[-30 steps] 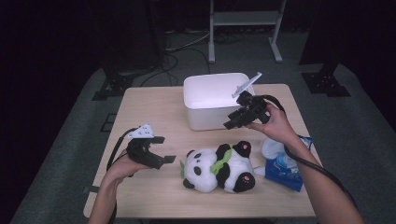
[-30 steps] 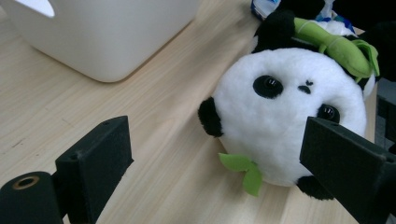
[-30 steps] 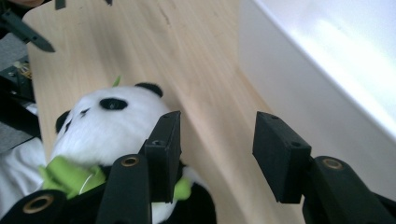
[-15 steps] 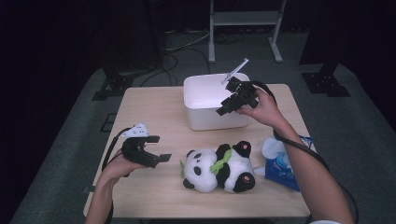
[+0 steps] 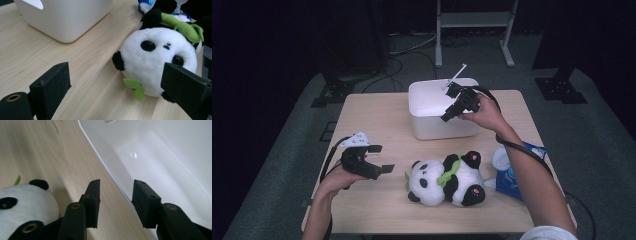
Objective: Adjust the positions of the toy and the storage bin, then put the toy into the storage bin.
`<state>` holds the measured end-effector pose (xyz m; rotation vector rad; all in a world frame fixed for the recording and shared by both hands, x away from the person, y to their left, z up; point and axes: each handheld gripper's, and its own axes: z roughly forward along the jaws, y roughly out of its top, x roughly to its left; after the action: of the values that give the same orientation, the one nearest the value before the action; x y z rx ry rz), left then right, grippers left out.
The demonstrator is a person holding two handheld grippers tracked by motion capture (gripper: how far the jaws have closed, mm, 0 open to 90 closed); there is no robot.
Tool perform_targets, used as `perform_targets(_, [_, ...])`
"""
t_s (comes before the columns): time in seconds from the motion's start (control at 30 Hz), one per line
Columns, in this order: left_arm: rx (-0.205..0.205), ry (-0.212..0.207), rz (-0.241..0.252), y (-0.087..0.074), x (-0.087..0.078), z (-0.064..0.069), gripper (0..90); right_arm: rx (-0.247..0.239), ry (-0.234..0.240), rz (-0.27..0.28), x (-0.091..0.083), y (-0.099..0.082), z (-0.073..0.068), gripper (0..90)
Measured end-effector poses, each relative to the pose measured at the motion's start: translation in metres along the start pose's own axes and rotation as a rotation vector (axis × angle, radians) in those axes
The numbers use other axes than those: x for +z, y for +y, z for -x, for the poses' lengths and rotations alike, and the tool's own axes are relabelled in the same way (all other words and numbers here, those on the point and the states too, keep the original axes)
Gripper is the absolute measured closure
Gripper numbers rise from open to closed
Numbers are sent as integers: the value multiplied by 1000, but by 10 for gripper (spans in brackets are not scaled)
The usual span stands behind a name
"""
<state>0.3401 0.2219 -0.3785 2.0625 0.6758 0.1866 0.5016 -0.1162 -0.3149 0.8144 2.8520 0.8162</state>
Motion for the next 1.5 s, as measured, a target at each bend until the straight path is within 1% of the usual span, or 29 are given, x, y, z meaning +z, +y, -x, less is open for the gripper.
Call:
perform_targets(0.03, [-1,0,1,0,0,0,76,2,-6,-4,2,0,0,595])
perform_targets(0.1, [-4,-1,2,0,0,-1,76,13,-3,0,5,-1,2,630])
perform_targets(0.17, [-4,-3,3,0,0,-1,76,19,-7,7,6,-2,3,686])
perform_targets(0.23, [-4,-4,1,-1,0,-1,76,33,20,10,7,-3,4,699])
perform_targets(0.37, [-5,-1,0,-1,-1,-2,76,21,29,5,7,-4,0,717])
perform_targets(0.47, [-4,-2,7,-1,-2,-2,76,8,34,-1,7,-6,-6,731])
perform_targets(0.63, [-4,1,9,-1,-3,-1,76,-18,44,-9,6,-9,-16,730])
perform_targets(0.73, [-1,-2,10,0,-3,-1,76,-23,51,-9,5,-11,-22,726])
perform_targets(0.83, [-1,-8,7,0,-1,-1,76,-22,62,-10,4,-13,-26,727])
perform_targets(0.97, [0,-9,3,0,1,-1,76,-34,75,-7,3,-17,-31,728])
perform_targets(1.0, [0,-9,3,0,1,-1,76,-41,78,-3,3,-18,-33,727])
perform_targets(1.2, [-4,-8,5,-1,0,-1,76,-43,89,-6,4,-21,-39,726])
perform_targets(1.33, [-3,-10,4,-1,0,-1,76,-52,94,-16,5,-22,-45,726])
perform_targets(1.4, [1,-10,3,-1,0,-1,76,-58,84,-18,4,-22,-48,704])
perform_targets(1.5, [1,-14,-1,-1,1,0,76,-64,75,-4,1,-22,-50,692])
